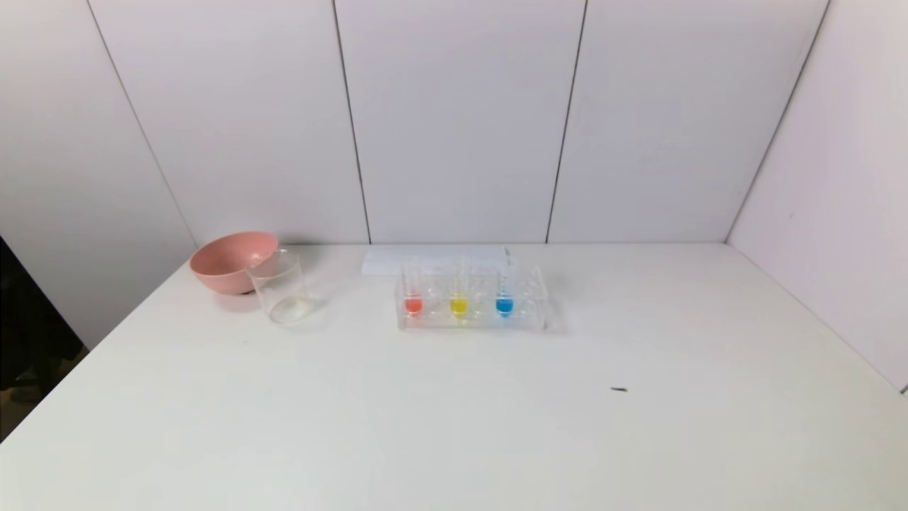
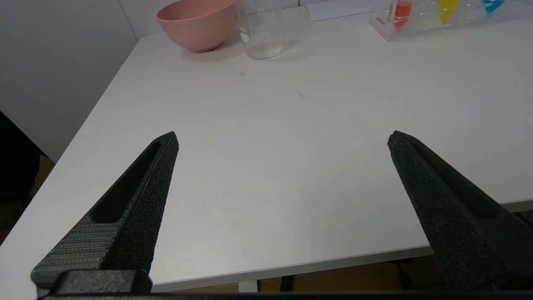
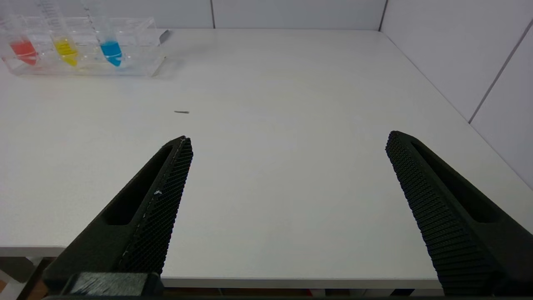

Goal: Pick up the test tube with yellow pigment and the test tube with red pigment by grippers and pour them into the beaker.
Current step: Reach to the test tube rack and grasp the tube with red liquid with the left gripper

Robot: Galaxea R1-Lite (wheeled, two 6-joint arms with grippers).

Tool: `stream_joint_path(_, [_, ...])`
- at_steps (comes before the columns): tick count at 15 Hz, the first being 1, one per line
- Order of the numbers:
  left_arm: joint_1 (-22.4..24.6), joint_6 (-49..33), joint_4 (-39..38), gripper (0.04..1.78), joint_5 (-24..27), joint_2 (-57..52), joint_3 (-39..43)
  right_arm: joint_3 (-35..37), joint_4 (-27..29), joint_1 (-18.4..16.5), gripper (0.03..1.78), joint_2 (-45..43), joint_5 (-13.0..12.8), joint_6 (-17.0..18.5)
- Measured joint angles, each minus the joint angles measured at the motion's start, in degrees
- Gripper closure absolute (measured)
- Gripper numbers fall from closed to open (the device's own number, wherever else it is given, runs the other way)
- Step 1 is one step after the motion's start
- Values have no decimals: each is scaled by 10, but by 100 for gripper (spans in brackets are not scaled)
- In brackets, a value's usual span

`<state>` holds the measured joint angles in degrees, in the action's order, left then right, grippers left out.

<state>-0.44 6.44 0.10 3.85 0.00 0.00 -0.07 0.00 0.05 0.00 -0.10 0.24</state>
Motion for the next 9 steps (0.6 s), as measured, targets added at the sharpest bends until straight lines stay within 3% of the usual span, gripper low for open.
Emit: stream_joint_path(9, [0,0,0,6,0,0,0,0,0,0,11,0,0,0])
